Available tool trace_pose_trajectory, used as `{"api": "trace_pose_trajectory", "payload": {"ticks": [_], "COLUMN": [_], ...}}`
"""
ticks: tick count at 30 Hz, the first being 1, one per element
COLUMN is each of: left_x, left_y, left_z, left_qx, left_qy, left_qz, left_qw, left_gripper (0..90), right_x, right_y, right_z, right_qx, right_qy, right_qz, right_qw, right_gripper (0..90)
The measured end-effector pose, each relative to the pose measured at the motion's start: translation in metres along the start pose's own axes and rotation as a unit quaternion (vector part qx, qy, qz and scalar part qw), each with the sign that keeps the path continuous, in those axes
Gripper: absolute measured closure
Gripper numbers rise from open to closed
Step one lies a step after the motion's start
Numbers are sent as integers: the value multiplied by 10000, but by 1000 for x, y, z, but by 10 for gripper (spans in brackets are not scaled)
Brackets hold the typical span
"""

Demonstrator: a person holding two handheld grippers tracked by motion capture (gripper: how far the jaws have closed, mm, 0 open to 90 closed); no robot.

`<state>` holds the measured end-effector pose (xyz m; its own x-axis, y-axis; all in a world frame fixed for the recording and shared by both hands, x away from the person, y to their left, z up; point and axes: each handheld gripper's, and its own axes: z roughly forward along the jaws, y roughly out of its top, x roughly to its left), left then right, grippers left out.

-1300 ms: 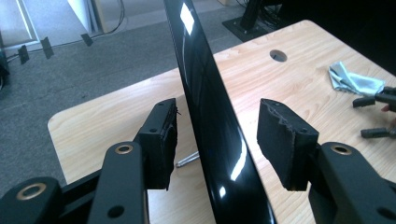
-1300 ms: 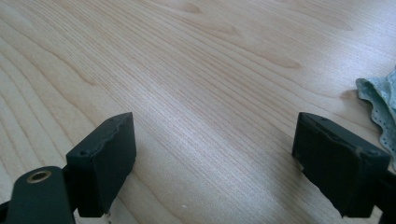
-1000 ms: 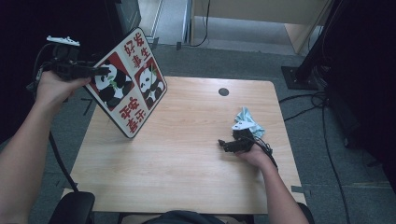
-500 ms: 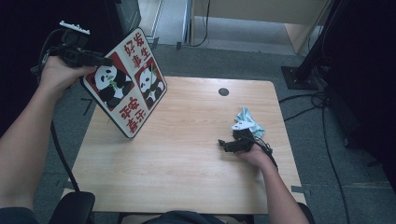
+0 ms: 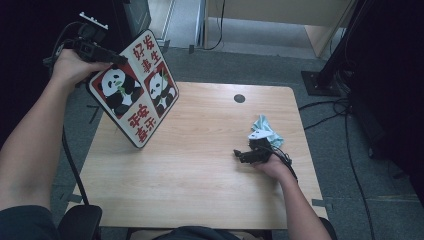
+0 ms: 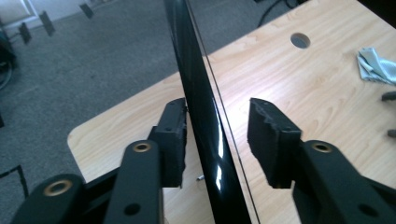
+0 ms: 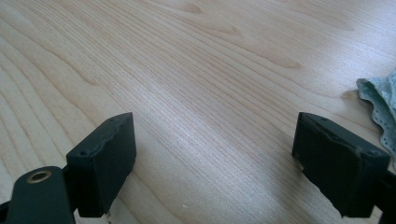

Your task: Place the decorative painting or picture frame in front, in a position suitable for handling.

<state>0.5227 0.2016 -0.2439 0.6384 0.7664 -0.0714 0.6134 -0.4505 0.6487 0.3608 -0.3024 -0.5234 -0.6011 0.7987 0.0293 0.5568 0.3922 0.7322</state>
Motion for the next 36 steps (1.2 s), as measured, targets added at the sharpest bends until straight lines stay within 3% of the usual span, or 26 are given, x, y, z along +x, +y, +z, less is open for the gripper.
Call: {"api": "trace_pose_trajectory", "payload": {"ticks": [7,11,15,25,33,36], "left_x": [3,5,4,-2,-17,-22], "left_y": [4,9,12,17,20,22], "left_z": [12,15,16,15,10,3], "left_qx": [300,500,718,759,781,603], "left_qy": [-196,-243,-80,-250,-179,-228], "left_qz": [-24,-143,-184,-255,90,139], "left_qw": [9994,9983,9972,9965,9967,9978], "left_gripper": [612,660,724,772,778,777], "right_x": [0,0,0,0,0,0], "right_y": [0,0,0,0,0,0], "right_z": [0,0,0,0,0,0], "right_qx": [-16,-15,-15,-11,-9,-17], "right_qy": [22,22,21,24,24,21], "right_qz": [-11,-9,-9,3,5,9], "right_qw": [10000,10000,10000,10000,10000,10000], "right_gripper": [142,142,142,142,142,142]}}
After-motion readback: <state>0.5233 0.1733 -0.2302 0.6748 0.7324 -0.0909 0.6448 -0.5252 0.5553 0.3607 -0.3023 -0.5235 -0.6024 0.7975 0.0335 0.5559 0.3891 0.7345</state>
